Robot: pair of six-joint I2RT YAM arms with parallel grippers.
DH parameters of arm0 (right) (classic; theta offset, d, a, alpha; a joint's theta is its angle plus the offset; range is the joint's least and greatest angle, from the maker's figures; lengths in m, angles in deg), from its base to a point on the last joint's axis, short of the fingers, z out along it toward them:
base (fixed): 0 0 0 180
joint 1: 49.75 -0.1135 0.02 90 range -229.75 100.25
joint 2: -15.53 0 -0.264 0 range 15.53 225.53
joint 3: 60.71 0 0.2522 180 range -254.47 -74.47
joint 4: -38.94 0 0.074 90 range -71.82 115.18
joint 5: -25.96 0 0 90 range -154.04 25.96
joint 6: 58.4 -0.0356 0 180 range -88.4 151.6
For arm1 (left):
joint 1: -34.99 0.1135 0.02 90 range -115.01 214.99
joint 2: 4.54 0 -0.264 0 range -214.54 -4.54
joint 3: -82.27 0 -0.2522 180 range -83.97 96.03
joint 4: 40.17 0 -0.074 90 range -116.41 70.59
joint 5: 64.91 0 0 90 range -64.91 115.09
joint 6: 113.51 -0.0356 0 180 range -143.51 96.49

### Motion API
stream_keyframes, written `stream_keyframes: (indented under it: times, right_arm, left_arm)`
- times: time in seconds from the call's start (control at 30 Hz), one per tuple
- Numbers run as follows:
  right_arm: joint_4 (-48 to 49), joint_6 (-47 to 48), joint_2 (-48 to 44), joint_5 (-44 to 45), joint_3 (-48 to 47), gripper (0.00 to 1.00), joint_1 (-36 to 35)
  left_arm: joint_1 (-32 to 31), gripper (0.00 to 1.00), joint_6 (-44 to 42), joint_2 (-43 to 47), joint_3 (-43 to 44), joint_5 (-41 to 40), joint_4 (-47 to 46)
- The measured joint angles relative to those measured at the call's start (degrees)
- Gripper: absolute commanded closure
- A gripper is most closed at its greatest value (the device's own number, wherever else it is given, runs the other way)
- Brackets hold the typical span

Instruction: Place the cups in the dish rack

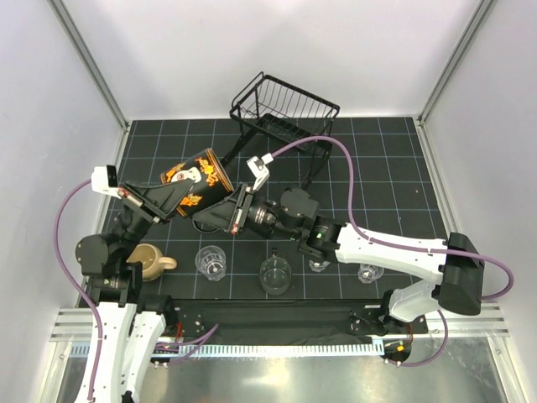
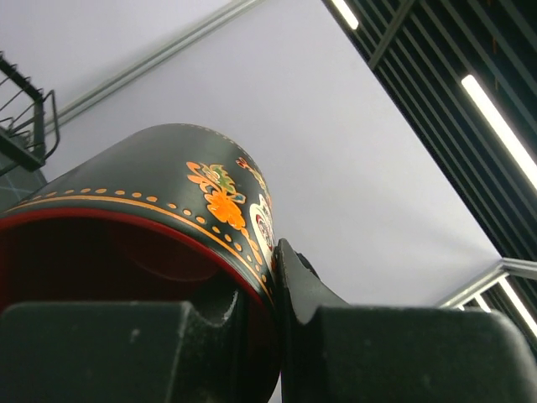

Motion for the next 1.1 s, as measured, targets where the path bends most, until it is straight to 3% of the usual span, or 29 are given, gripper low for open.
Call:
stream_keyframes:
  times: [0.03, 0.1, 0.17, 0.2, 0.23, 0.3, 0.33, 0.43, 0.73, 0.87, 1.1]
  right_arm:
    - [0.3, 0.1, 0.0, -0.4, -0.2, 0.96, 0.0]
    - [0.6, 1.2, -0.1, -0.7, -0.4, 0.96, -0.5]
    - [0.4, 2.2, -0.2, -0.5, -0.4, 0.96, -0.7]
    - [-0.3, 3.5, -0.4, 0.2, -0.3, 0.96, -0.7]
    - [-1.0, 5.1, -0.5, 1.2, 0.0, 0.96, -0.7]
    - [-2.8, 7.1, -0.9, 3.4, 0.9, 0.96, -0.7]
    - [-3.7, 8.2, -1.3, 4.4, 1.9, 0.96, -0.7]
    - [-5.5, 10.5, -2.8, 6.9, 4.7, 0.96, -0.4]
    - [-10.4, 13.3, -6.2, 12.7, 8.5, 0.96, 2.9]
    - [-16.4, 16.7, -7.2, 17.6, 8.0, 0.96, 3.7]
    - [-33.5, 26.6, -2.3, 29.1, -0.9, 0.96, 3.5]
  left_arm:
    - [0.0, 1.0, 0.1, 0.2, 0.0, -0.2, -0.9]
    - [-0.1, 0.88, 0.2, 1.1, -0.3, -0.5, -1.3]
    - [-0.1, 0.65, -0.1, 1.7, -0.5, -0.8, -0.7]
    - [-0.1, 0.58, -0.9, 2.0, -0.5, -0.9, 0.4]
    - [-0.2, 0.42, -1.7, 2.2, -0.5, -0.9, 1.9]
    - [-0.5, 0.34, -3.4, 2.6, -0.5, -0.9, 5.4]
    - [-0.5, 0.26, -4.5, 2.9, -0.5, -1.0, 7.4]
    - [-0.8, 0.16, -6.6, 3.4, -0.8, -0.9, 12.3]
    - [-0.9, 0.11, -12.3, 4.5, -2.8, -2.7, 21.7]
    - [-1.1, 0.12, -18.8, 4.3, -0.6, -6.7, 33.6]
    - [-1.1, 0.13, -33.5, 0.2, 9.8, -19.3, 53.8]
